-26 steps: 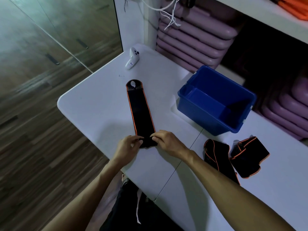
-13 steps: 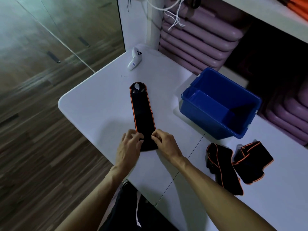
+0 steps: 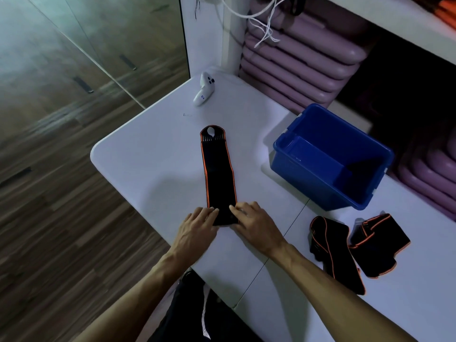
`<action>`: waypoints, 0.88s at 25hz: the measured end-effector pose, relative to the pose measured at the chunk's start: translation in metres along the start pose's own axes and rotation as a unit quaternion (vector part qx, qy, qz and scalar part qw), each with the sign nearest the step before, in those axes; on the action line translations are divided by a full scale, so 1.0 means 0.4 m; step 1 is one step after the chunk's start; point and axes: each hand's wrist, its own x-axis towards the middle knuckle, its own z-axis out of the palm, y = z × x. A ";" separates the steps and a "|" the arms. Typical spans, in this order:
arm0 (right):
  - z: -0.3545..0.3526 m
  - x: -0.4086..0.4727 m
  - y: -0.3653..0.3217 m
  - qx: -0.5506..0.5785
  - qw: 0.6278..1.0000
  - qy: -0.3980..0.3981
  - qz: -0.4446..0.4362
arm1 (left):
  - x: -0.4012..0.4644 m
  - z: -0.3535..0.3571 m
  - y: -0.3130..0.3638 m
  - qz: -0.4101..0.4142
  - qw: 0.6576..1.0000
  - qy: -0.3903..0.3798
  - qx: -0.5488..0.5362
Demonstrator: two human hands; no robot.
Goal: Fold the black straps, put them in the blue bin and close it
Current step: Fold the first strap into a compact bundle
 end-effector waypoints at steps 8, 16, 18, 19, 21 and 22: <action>-0.053 0.061 -0.012 0.220 0.968 -0.021 0.119 | 0.049 -0.033 -0.011 -0.163 0.968 -0.020 -0.190; -0.028 0.097 -0.052 0.251 0.952 0.035 0.173 | 0.062 -0.029 -0.015 -0.281 0.932 0.030 -0.227; -0.022 0.093 -0.056 0.245 0.953 0.048 0.172 | 0.059 -0.029 -0.016 -0.259 0.943 0.036 -0.204; -0.017 0.090 -0.058 0.241 0.953 0.051 0.174 | 0.058 -0.027 -0.016 -0.237 0.954 0.038 -0.180; -0.008 0.081 -0.066 0.235 0.954 0.056 0.176 | 0.053 -0.020 -0.026 -0.177 0.974 0.044 -0.137; -0.004 0.075 -0.068 0.239 0.952 0.061 0.179 | 0.046 -0.015 -0.039 -0.140 0.982 0.040 -0.120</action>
